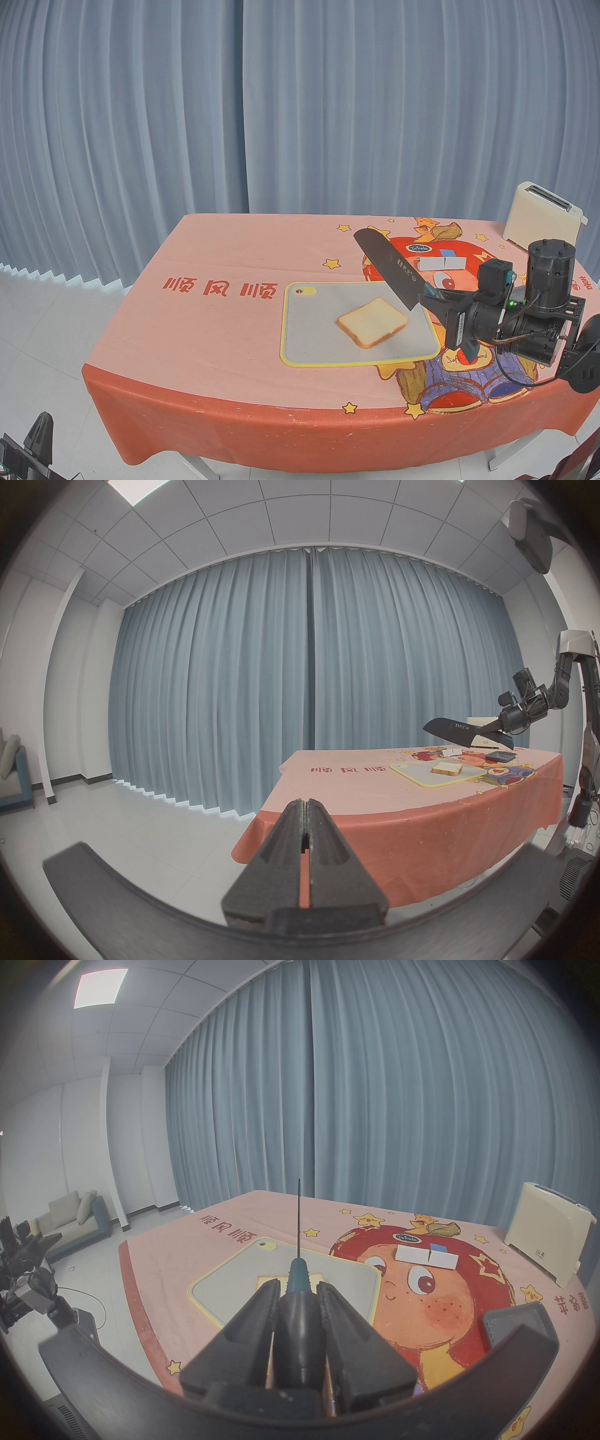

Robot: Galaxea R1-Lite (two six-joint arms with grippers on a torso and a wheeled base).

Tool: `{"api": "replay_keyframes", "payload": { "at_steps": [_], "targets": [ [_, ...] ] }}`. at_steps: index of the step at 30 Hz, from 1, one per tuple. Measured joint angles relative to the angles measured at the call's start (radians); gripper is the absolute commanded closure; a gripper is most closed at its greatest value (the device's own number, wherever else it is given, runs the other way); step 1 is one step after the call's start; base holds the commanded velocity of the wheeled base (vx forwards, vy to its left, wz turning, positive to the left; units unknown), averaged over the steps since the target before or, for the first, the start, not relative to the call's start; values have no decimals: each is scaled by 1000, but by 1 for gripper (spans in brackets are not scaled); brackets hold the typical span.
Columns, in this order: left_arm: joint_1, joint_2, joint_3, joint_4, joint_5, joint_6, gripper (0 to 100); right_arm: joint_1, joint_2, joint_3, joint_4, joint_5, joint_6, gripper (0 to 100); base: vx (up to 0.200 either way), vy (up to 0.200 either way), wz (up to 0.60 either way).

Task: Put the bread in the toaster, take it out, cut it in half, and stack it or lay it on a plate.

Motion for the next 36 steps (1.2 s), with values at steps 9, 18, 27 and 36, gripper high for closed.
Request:
{"api": "replay_keyframes", "payload": {
  "at_steps": [9, 18, 27, 36],
  "targets": [
    [0, 0, 0, 0, 0, 0, 100, -3, -5, 0, -4, 0, 0, 100, 0, 0, 0],
    [-1, 0, 0, 0, 0, 0, 100, -1, -5, 1, -4, 0, -1, 100, 0, 0, 0],
    [0, 0, 0, 0, -1, 0, 100, -2, -18, 3, -4, 0, -2, 100, 0, 0, 0],
    [0, 0, 0, -3, -1, 0, 100, -1, -21, 1, -4, 0, -3, 100, 0, 0, 0]
  ]
}}
